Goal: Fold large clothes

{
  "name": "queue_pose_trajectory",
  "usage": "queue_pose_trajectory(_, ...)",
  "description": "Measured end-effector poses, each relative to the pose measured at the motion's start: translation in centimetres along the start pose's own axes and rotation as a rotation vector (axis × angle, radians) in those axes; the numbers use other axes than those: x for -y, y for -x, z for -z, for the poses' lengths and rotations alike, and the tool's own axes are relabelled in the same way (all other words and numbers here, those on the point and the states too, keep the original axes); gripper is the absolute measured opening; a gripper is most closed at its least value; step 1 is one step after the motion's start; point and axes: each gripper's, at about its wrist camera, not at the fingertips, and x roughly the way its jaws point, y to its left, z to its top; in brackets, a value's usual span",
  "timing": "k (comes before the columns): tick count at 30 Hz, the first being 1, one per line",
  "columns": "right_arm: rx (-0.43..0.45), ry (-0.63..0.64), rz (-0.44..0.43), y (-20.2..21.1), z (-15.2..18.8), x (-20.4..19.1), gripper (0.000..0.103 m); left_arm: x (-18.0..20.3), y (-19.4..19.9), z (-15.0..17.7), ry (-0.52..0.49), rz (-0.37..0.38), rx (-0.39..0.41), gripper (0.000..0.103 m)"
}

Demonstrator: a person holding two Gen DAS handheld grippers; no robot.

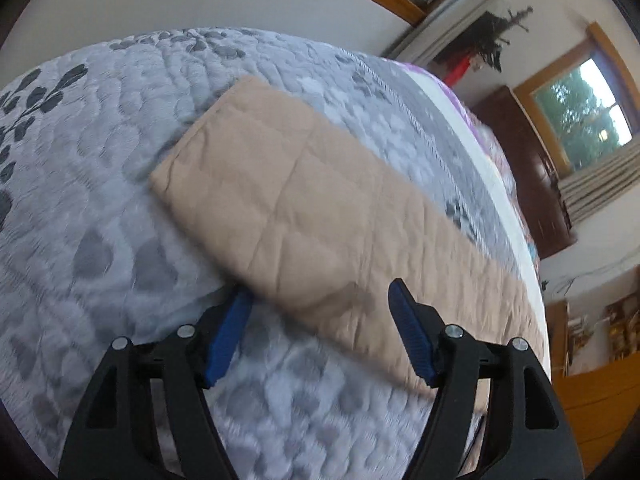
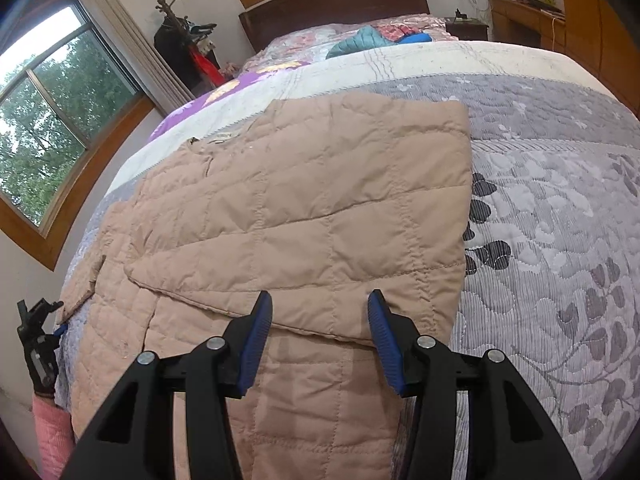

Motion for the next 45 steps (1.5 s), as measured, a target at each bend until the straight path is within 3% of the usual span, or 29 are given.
queue_pose_trajectory(4, -0.007, -0.005, 0.001, -0.4, 0.0, 0.2, 0.050, 0.6, -1.2, -1.3, 0.013, -0.023, 0.031, 0.067)
queue_pose_trajectory(8, -0.020, -0.007, 0.002, -1.1, 0.1, 0.5, 0.050, 1.2, -1.5, -1.3, -0.024, -0.133, 0.064, 0.030)
queue_pose_trajectory(11, -0.028, -0.010, -0.003, -1.4, 0.1, 0.6, 0.050, 0.8, -1.2, -1.3, -0.044, -0.137, 0.078, 0.016)
queue_pose_trajectory(16, -0.035, -0.032, -0.033, -1.8, 0.1, 1.3, 0.050, 1.3, -1.4, -1.6, -0.044, -0.121, 0.068, 0.005)
queue_pose_trajectory(21, -0.017, -0.033, -0.054, -0.6, 0.0, 1.3, 0.050, 3.6, 0.9, -0.8, -0.098, -0.091, 0.126, 0.004)
queue_pose_trajectory(24, 0.005, -0.016, -0.058, 0.7, -0.2, 0.8, 0.050, 7.2, 3.5, 0.9, -0.201, -0.042, 0.182, 0.003)
queue_pose_trajectory(29, -0.006, -0.034, 0.015, 1.7, -0.2, 1.1, 0.050, 14.3, 6.1, 4.6, -0.367, 0.046, 0.208, 0.003)
queue_pose_trajectory(39, -0.017, -0.048, 0.002, 2.1, -0.2, 1.4, 0.050, 29.0, 5.8, 18.1, -0.712, 0.273, 0.087, 0.003)
queue_pose_trajectory(45, -0.013, -0.059, -0.010, 2.2, -0.3, 1.7, 0.050, 34.4, 4.0, 25.2, -0.834, 0.322, 0.020, 0.003)
